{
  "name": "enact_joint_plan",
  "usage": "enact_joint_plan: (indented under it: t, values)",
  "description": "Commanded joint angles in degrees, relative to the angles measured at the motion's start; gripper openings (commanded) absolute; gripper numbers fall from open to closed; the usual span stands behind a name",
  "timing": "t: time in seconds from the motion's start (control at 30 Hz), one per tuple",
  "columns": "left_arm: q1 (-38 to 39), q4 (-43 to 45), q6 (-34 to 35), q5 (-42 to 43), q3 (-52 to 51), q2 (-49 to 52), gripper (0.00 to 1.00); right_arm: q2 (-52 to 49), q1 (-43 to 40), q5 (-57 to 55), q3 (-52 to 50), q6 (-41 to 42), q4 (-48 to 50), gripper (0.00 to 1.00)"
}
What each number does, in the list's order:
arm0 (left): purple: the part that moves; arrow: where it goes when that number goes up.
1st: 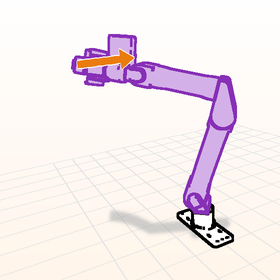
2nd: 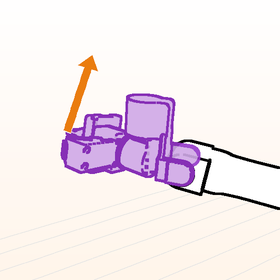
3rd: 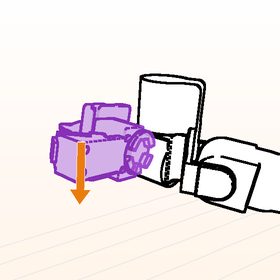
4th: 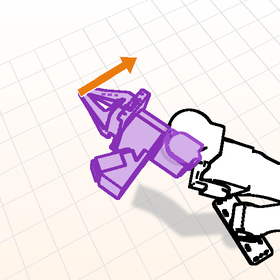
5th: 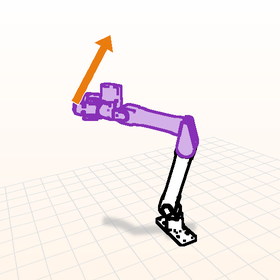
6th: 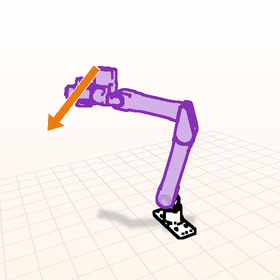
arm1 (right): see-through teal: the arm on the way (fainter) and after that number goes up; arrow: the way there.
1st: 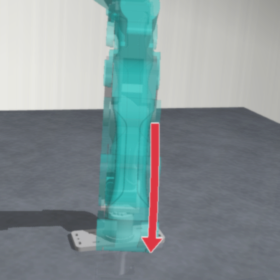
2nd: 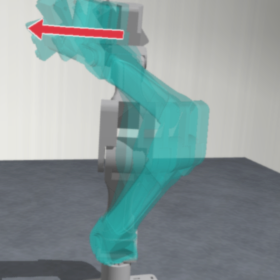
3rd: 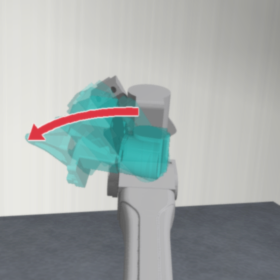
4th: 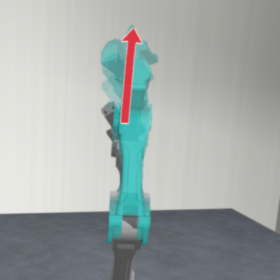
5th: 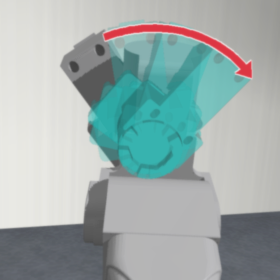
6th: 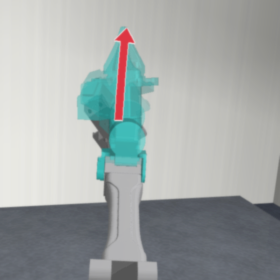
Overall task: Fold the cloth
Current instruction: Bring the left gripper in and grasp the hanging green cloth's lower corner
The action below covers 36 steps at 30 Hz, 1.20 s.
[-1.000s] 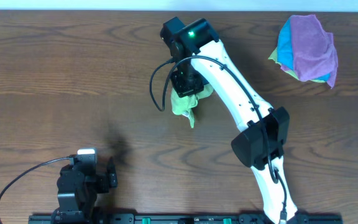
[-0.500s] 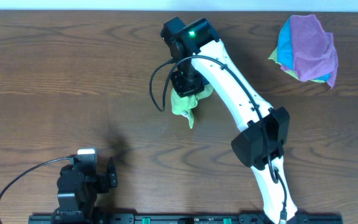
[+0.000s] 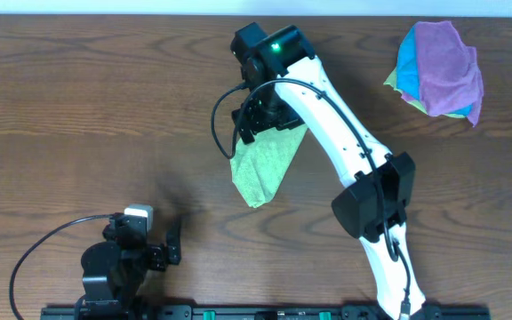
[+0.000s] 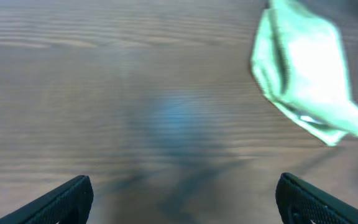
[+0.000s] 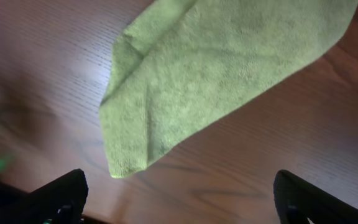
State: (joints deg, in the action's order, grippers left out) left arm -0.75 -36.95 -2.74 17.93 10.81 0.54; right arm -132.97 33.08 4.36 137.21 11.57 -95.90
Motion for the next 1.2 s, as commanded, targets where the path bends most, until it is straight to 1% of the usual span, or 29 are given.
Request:
enact_joint_plan:
  t: [0.0,0.03,0.1,0.2,0.3,0.37,0.5,0.6,0.67,0.73,0.8,0.87,1.0,1.17]
  values:
    - [-0.31,1.7,1.81,5.31,-0.15,-0.33,0.95,0.63,-2.14,0.48,0.72,1.07,-1.44,0.95]
    - [-0.31,2.99,3.39,5.86,-0.13,-0.33,0.95,0.85,-2.84,1.81,0.72,1.05,-1.44,0.95]
    - [-0.31,6.27,9.09,6.08,0.28,-0.2,0.95,1.77,-4.92,4.98,0.72,2.32,-1.42,0.95]
    - [-0.31,8.66,15.8,5.97,1.66,0.81,0.95,2.58,-8.55,9.53,0.72,3.91,-1.4,0.94]
    - [-0.28,8.79,19.71,6.14,4.26,4.66,0.95,2.58,-13.03,14.78,0.72,4.28,-1.4,0.94]
    - [-0.28,8.68,19.93,6.16,6.86,8.72,0.95,2.56,-15.32,17.42,0.72,4.26,-1.33,0.94]
    - [-0.28,8.55,18.8,7.61,14.73,21.9,0.95,2.56,-18.62,18.71,0.72,4.22,-1.4,0.98]
    - [-0.24,7.08,18.1,11.78,22.62,35.04,0.95,2.56,-19.04,21.73,0.63,4.07,-1.42,0.98]
    - [-0.11,4.17,17.66,13.29,28.11,42.99,0.95,2.56,-18.82,22.64,-0.17,6.36,-1.42,0.96]
    - [0.48,0.81,14.47,15.63,33.38,49.7,0.95,2.56,-18.78,25.31,-1.92,7.56,-1.42,0.98]
    - [1.18,-0.61,10.6,19.52,37.11,55.06,0.95,2.58,-18.86,28.39,-4.15,6.14,-1.42,0.99]
    - [1.64,-0.35,10.75,21.24,38.77,59.89,0.95,2.58,-18.88,28.98,-6.6,4.04,-1.42,0.99]
    - [1.64,-0.48,12.59,24.06,38.82,65.18,0.95,3.72,-18.93,28.35,-10.25,1.16,-1.42,0.99]
    - [1.86,-2.21,12.68,23.96,38.88,68.15,0.95,7.74,-20.39,22.71,-16.28,-0.35,-1.42,0.99]
